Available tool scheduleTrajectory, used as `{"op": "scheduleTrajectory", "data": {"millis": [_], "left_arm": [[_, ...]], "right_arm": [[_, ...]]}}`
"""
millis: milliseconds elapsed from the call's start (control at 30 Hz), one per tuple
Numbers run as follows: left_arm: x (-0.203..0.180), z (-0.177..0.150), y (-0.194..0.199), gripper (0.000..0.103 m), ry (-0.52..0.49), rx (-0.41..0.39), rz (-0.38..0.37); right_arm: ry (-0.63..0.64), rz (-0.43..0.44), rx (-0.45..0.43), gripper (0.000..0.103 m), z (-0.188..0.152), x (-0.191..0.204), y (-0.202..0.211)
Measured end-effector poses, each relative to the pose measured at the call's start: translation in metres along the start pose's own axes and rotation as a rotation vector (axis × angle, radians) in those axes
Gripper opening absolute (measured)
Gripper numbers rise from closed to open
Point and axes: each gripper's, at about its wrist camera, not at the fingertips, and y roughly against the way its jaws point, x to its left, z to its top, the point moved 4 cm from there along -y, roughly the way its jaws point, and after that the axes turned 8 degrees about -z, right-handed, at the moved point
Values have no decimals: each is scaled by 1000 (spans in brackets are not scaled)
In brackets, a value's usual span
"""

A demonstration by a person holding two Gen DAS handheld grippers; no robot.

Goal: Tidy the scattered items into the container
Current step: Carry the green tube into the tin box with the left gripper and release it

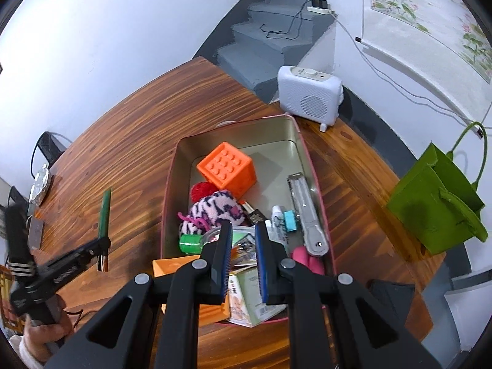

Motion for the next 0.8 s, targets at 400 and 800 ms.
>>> {"op": "scheduleTrajectory", "data": {"millis": [400, 800], "left_arm": [[-103, 29, -42, 21, -177, 48, -170], [-103, 26, -32, 75, -110, -2, -173]], "right_arm": [[-33, -27, 12, 48, -8, -25, 0], [13, -56, 37, 71, -11, -30, -5]]}}
